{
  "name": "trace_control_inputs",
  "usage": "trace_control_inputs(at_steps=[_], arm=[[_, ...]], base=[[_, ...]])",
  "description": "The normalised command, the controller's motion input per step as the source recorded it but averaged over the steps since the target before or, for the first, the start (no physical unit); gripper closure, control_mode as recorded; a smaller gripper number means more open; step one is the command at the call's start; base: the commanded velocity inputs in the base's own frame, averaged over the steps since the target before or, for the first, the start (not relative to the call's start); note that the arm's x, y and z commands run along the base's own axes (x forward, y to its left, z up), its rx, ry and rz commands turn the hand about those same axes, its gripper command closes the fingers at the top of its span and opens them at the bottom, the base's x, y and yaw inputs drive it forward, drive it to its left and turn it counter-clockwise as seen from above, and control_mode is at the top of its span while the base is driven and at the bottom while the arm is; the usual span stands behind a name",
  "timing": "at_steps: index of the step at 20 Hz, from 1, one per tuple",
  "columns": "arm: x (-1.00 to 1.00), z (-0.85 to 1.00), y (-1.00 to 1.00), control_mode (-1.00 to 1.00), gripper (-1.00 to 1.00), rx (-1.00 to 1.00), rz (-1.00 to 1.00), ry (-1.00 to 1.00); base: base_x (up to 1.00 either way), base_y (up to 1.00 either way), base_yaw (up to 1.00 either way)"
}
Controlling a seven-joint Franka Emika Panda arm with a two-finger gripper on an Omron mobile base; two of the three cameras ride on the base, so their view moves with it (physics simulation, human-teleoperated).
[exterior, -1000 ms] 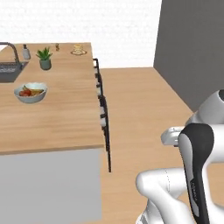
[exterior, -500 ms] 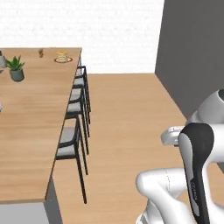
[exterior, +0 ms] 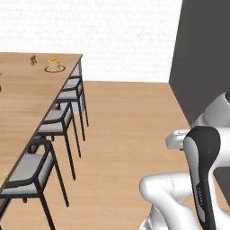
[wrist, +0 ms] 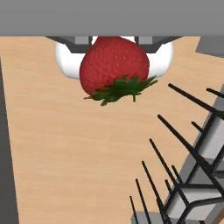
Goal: Take the strawberry from the fridge and place it on top of the pancake, located on the dining counter.
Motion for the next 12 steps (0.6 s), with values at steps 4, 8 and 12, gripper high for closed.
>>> trace_control_inputs(at_steps=[4,8,12], arm=[[0.0,0.0,0.0,1.0,1.0,0.0,0.0,0.0],[0.0,0.0,0.0,1.0,1.0,0.0,0.0,0.0],[0.0,0.0,0.0,1.0,1.0,0.0,0.0,0.0]], base=[[1.0,-0.83,0.33],[1.0,-0.84,0.32],[1.0,-0.84,0.32]])
